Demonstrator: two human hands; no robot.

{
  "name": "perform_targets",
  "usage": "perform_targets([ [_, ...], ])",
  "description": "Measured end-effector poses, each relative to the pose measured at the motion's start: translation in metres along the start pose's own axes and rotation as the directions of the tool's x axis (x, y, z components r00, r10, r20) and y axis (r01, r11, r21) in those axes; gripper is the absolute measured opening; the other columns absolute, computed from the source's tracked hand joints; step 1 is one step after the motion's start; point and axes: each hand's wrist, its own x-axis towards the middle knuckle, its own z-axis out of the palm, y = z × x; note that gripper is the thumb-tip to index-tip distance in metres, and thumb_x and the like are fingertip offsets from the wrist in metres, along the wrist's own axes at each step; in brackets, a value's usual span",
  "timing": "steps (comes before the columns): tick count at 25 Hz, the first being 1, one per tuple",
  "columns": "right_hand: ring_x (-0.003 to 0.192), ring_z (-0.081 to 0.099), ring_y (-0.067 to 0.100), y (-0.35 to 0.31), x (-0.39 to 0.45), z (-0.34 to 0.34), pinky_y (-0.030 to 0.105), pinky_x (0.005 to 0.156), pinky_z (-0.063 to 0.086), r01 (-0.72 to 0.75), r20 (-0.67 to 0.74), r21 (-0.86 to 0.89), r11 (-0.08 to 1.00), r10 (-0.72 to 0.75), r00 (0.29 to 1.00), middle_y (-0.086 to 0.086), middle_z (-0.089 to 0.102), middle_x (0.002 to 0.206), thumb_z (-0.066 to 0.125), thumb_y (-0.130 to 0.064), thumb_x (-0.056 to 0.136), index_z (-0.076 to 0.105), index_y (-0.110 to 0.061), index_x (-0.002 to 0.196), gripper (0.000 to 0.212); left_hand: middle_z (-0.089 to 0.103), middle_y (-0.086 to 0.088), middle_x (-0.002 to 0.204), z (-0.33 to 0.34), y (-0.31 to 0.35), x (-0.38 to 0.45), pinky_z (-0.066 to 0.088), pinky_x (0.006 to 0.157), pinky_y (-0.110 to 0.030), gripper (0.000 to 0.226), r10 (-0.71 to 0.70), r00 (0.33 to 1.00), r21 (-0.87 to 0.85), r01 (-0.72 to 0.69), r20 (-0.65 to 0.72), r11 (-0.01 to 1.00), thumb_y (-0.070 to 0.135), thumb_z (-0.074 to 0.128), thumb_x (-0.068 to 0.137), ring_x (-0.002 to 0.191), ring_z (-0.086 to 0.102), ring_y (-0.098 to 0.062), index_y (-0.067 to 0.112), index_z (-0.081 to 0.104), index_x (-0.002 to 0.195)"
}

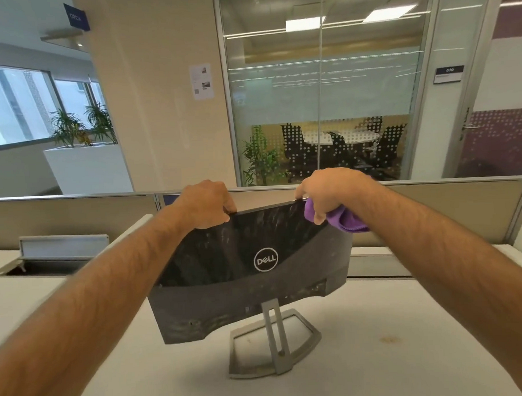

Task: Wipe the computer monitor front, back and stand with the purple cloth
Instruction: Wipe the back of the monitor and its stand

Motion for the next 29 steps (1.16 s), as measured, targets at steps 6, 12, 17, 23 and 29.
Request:
perform_targets([
  [6, 0.113, 0.055, 0.026, -0.002, -0.007, 0.002, 0.046, 0.096, 0.049, -0.024, 0.036, 0.092, 0.995, 0.021, 0.999, 0.003, 0.056, 0.134, 0.083, -0.034, 0.074, 0.047, -0.029, 0.143, 0.078, 0.066, 0.004, 0.122, 0.002, -0.011, 0.007, 0.043, 0.102, -0.044, 0.029, 0.041, 0.999, 0.027, -0.04, -0.034, 0.999, 0.018, 0.066, 0.091, 0.108, 0.054, -0.023, 0.028, 0.07, 0.118],
  [12, 0.105, 0.054, 0.022, -0.005, -0.01, -0.001, 0.039, 0.089, 0.051, -0.047, 0.071, 0.198, 0.979, 0.034, 0.997, 0.002, 0.055, 0.136, 0.083, -0.032, 0.075, 0.046, -0.026, 0.144, 0.078, 0.066, 0.005, 0.121, 0.008, -0.018, 0.006, 0.041, 0.098, -0.04, 0.031, 0.087, 0.992, 0.027, -0.085, -0.089, 0.996, 0.017, 0.064, 0.092, 0.108, 0.051, -0.02, 0.029, 0.069, 0.121],
  [17, 0.1, 0.056, 0.021, -0.008, -0.015, -0.007, 0.036, 0.084, 0.051, -0.051, 0.094, 0.222, 0.974, 0.03, 0.995, 0.003, 0.055, 0.134, 0.082, -0.033, 0.077, 0.048, -0.023, 0.143, 0.075, 0.066, 0.005, 0.121, 0.01, -0.022, 0.008, 0.04, 0.099, -0.042, 0.032, 0.111, 0.988, 0.075, -0.103, -0.105, 0.992, 0.017, 0.063, 0.093, 0.109, 0.051, -0.019, 0.03, 0.068, 0.121],
  [23, 0.099, 0.056, 0.019, -0.005, -0.021, -0.005, 0.034, 0.08, 0.051, -0.046, 0.095, 0.291, 0.956, 0.019, 0.995, -0.001, 0.053, 0.133, 0.081, -0.036, 0.077, 0.048, -0.027, 0.142, 0.073, 0.067, 0.001, 0.121, 0.013, -0.023, 0.012, 0.041, 0.1, -0.044, 0.031, 0.094, 0.987, 0.091, -0.082, -0.127, 0.992, 0.017, 0.061, 0.094, 0.11, 0.054, -0.023, 0.027, 0.068, 0.122],
  [29, 0.078, 0.064, 0.017, 0.021, -0.029, 0.004, 0.032, 0.07, 0.054, 0.028, -0.381, 0.633, 0.773, 0.28, 0.881, -0.003, 0.068, 0.094, 0.071, -0.042, 0.085, 0.068, -0.024, 0.103, 0.026, 0.074, 0.002, 0.106, 0.024, -0.025, -0.002, 0.057, 0.086, -0.04, 0.028, 0.136, 0.958, 0.021, -0.135, -0.251, 0.991, 0.021, 0.056, 0.091, 0.089, 0.066, -0.021, 0.024, 0.075, 0.111],
])
